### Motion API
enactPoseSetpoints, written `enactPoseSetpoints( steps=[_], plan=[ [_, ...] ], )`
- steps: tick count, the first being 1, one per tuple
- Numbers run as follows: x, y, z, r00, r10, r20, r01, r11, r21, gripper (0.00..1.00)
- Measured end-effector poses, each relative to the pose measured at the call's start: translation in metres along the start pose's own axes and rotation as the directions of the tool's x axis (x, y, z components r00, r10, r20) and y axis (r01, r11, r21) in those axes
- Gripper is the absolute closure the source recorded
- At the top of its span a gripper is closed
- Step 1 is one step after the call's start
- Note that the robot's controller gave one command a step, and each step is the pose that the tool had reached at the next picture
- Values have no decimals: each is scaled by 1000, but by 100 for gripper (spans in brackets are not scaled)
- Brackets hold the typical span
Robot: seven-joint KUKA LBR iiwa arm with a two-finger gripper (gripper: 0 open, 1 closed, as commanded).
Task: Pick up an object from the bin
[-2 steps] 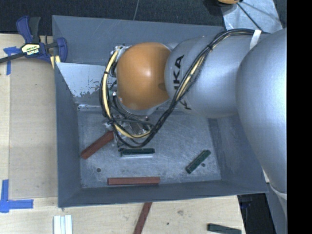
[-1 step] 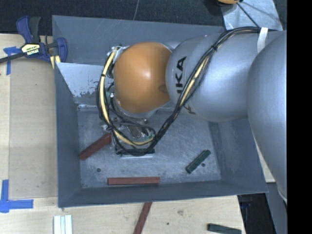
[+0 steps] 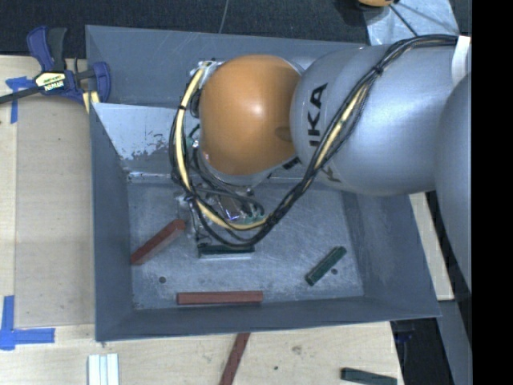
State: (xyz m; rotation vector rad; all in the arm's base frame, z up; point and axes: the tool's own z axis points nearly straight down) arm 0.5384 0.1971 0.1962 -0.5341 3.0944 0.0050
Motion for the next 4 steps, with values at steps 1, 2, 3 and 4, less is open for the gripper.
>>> enactPoseSetpoints(
  steps=[1,2,3,4],
  plan=[
    [-17,-5,-53,982,186,1,-186,982,3,100],
    [-41,2,-7,945,327,-1,-327,945,3,0],
    [-41,2,-9,945,327,2,-327,945,2,0],
    [8,16,46,930,367,6,-367,930,1,0]
  ],
)
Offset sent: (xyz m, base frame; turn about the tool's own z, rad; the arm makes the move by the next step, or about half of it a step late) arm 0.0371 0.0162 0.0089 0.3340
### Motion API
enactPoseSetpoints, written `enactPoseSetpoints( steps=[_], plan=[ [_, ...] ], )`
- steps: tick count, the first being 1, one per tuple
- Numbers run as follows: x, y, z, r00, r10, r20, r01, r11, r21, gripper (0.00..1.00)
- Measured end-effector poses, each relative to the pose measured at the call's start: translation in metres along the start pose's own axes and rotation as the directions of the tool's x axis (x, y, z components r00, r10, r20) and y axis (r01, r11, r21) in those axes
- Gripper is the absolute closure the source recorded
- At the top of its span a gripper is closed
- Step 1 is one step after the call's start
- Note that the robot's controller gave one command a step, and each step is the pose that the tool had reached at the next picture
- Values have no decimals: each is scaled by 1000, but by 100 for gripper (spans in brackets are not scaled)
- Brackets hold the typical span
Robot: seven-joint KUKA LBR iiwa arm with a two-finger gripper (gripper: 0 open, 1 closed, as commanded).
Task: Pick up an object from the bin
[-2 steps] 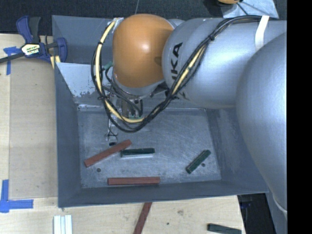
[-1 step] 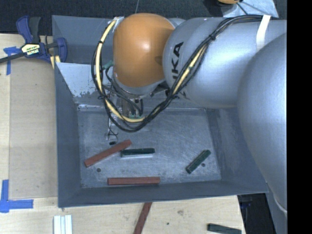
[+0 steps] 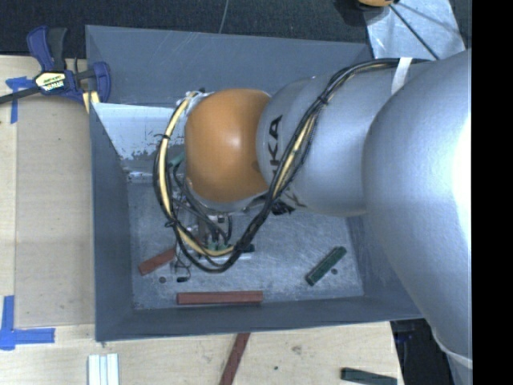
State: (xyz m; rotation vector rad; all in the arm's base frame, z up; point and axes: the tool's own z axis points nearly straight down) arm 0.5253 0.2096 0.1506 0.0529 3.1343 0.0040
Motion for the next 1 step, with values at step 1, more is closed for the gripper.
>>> enactPoseSetpoints(
  steps=[1],
  plan=[
    [9,-8,80,986,-167,-4,167,986,0,100]
  ],
)
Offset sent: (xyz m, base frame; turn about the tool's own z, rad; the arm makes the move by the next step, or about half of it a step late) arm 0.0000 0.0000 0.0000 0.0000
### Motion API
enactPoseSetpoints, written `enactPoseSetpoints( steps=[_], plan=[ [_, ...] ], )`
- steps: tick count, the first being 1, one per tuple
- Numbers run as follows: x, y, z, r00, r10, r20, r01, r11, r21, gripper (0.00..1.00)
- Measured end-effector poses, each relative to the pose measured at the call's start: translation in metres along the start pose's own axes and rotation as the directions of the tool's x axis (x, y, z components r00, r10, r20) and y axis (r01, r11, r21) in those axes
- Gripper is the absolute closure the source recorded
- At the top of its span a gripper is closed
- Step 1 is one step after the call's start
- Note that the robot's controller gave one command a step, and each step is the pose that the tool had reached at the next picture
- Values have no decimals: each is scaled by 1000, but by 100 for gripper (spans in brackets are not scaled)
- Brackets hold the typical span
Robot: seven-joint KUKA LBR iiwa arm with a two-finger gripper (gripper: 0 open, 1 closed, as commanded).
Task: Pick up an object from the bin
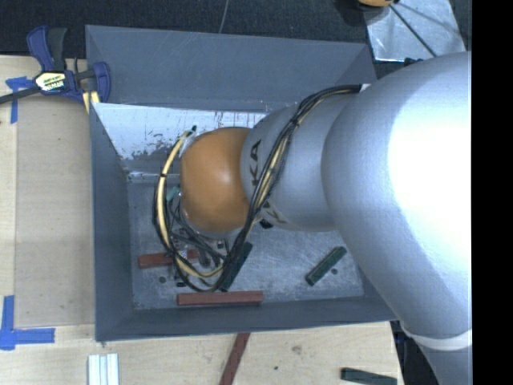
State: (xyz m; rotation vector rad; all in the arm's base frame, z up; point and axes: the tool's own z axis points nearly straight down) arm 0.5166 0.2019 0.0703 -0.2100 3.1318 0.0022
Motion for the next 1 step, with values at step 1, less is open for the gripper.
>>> enactPoseSetpoints(
  steps=[1],
  plan=[
    [0,0,0,1000,0,0,0,1000,0,100]
  ],
)
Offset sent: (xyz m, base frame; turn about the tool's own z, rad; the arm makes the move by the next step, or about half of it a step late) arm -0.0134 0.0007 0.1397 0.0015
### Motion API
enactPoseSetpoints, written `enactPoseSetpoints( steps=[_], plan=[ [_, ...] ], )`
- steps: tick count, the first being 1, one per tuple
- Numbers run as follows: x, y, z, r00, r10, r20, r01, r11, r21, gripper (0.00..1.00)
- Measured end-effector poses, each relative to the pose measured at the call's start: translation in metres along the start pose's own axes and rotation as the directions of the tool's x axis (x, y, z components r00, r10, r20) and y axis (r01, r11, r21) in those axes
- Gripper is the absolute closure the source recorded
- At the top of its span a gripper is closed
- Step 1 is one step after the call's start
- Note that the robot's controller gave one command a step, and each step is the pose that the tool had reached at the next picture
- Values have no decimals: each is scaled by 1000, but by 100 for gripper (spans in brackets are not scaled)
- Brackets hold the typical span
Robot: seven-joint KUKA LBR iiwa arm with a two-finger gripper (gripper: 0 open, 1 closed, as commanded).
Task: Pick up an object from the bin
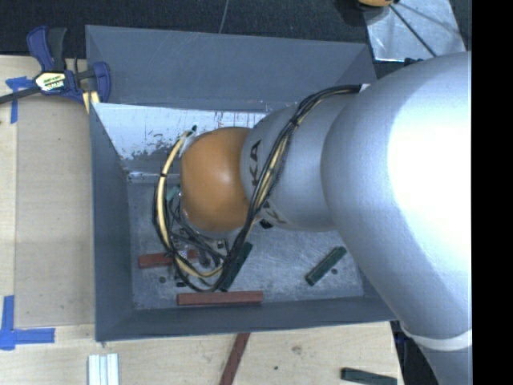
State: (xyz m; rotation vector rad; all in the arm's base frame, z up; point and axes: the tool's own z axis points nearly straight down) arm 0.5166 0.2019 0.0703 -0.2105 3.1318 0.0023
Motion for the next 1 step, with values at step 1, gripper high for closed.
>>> enactPoseSetpoints(
  steps=[1],
  plan=[
    [12,2,-140,1000,2,1,-2,1000,1,100]
  ],
)
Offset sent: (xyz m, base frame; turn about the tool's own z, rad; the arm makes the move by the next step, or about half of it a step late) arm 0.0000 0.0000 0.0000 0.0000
